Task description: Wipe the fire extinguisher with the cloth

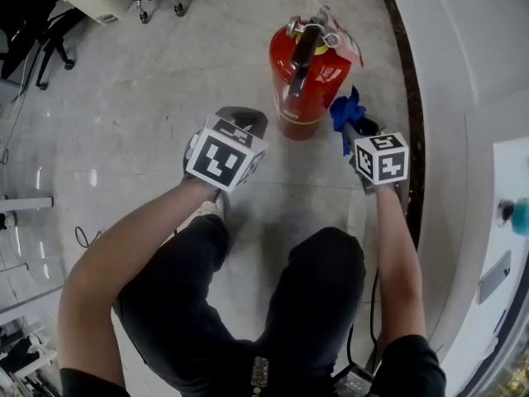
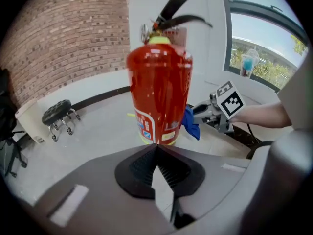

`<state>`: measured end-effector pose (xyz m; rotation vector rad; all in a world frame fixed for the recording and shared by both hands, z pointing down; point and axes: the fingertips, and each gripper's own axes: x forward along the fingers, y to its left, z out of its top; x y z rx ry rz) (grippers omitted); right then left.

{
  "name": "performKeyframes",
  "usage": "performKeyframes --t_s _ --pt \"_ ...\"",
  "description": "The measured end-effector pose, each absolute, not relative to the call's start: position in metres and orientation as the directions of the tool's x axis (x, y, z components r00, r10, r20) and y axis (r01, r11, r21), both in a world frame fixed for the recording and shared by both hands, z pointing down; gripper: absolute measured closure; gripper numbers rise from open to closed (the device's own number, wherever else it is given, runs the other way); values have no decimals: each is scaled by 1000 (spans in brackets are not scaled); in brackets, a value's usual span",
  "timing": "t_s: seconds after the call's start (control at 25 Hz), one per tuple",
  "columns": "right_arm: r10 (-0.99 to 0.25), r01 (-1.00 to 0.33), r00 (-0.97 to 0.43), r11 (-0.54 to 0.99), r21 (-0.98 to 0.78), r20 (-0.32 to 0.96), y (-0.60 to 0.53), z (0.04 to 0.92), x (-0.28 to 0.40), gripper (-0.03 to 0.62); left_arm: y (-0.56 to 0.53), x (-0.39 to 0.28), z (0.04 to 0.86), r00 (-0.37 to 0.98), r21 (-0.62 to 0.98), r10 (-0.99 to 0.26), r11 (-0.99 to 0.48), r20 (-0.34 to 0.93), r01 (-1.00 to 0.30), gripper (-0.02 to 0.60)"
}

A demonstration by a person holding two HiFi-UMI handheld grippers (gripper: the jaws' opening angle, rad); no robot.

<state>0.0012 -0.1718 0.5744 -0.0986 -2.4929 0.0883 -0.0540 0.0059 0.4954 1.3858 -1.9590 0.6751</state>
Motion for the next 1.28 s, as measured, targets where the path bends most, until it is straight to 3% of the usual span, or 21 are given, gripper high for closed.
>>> performKeyframes --t_s 0.12,0.28,0.44,0.72,1.28 --pt "82 27 -793 995 -100 603 -166 551 10 511 0 -47 454 -254 -47 -660 314 707 -948 575" --pt "81 27 -786 995 -97 613 -155 517 19 511 -13 -23 412 -191 -22 -696 243 692 -970 439" --pt "86 45 -800 995 -84 594 -151 485 33 511 -28 -13 375 -211 -29 -726 255 655 -966 399" --pt "73 19 -820 995 -100 567 -152 461 49 511 -49 -24 349 -281 -37 -727 332 627 -942 431" --pt "149 99 -815 988 -120 561 -125 463 27 511 -37 -46 348 -262 -58 -714 297 649 -953 480"
